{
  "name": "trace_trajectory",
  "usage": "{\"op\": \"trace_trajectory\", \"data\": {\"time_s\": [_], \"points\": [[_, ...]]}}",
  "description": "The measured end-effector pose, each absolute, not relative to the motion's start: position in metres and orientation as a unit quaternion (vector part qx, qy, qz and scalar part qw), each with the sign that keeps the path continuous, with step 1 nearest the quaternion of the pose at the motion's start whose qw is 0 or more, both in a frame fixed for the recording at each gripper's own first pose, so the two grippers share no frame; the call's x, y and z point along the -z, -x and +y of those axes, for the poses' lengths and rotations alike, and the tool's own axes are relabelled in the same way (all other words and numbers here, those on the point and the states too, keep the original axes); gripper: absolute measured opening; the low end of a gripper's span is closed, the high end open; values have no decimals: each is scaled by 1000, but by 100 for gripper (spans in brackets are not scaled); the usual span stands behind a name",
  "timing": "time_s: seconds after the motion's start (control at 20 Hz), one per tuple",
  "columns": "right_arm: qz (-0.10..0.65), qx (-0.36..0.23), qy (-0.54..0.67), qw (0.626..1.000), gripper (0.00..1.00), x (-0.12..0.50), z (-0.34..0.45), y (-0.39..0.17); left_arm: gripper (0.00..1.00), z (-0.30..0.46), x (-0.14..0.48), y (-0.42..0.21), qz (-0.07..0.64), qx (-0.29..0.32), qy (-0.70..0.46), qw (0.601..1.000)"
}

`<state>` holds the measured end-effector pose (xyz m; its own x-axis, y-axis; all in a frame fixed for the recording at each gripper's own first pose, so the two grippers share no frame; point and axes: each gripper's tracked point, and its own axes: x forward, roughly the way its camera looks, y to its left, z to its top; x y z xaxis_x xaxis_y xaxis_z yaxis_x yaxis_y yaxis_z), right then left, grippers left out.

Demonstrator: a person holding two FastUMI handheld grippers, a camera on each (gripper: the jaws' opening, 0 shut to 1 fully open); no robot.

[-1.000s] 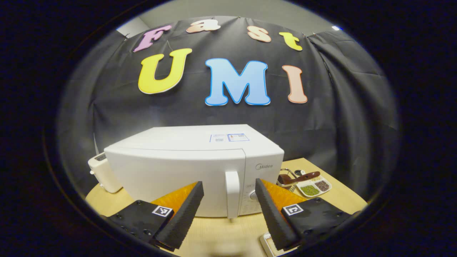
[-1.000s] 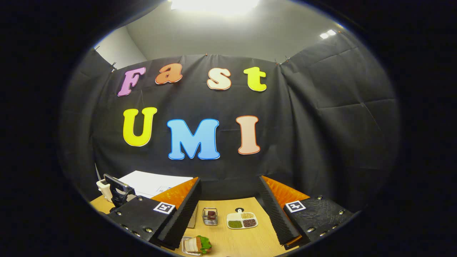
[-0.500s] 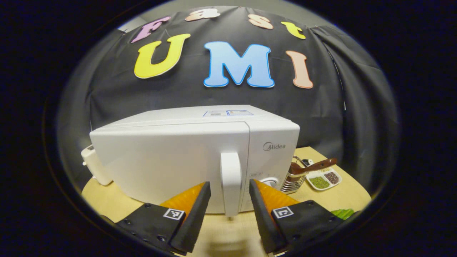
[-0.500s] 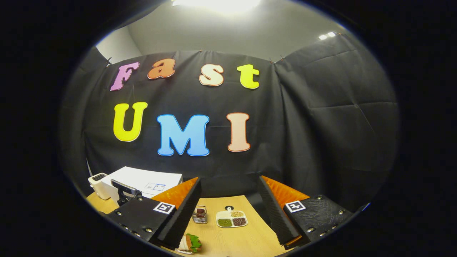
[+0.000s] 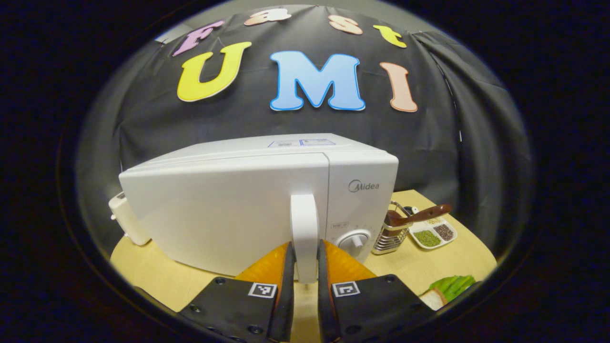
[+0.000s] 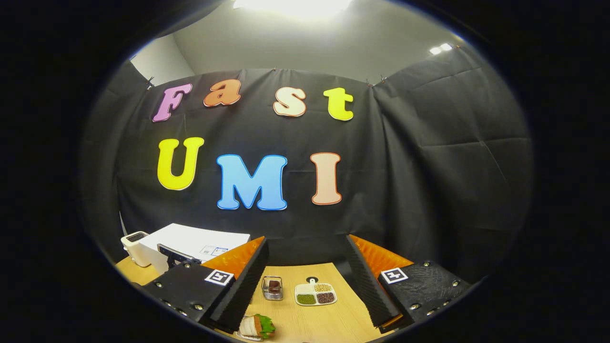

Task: Open the microwave oven with the left hand, put the food in, and close the microwave oven.

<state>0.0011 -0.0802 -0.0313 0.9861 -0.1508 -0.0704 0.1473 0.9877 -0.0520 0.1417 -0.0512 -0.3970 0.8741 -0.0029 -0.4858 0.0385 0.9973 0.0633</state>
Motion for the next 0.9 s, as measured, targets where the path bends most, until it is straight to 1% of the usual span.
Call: {"op": "trace_trajectory", "data": {"time_s": [0.15, 0.3, 0.4, 0.9], "points": [[41, 76, 19, 996, 96, 33, -83, 3, 24, -51, 396, -140, 252, 17, -47, 966], [42, 79, 15, 996, 96, 33, -86, 6, 13, -52, 396, -138, 258, 26, -50, 965], [42, 77, 14, 996, 96, 33, -84, 7, 10, -52, 394, -138, 260, 36, -43, 964], [45, 71, 18, 996, 96, 36, -78, 0, 10, -52, 393, -137, 270, 63, -44, 960]]}}
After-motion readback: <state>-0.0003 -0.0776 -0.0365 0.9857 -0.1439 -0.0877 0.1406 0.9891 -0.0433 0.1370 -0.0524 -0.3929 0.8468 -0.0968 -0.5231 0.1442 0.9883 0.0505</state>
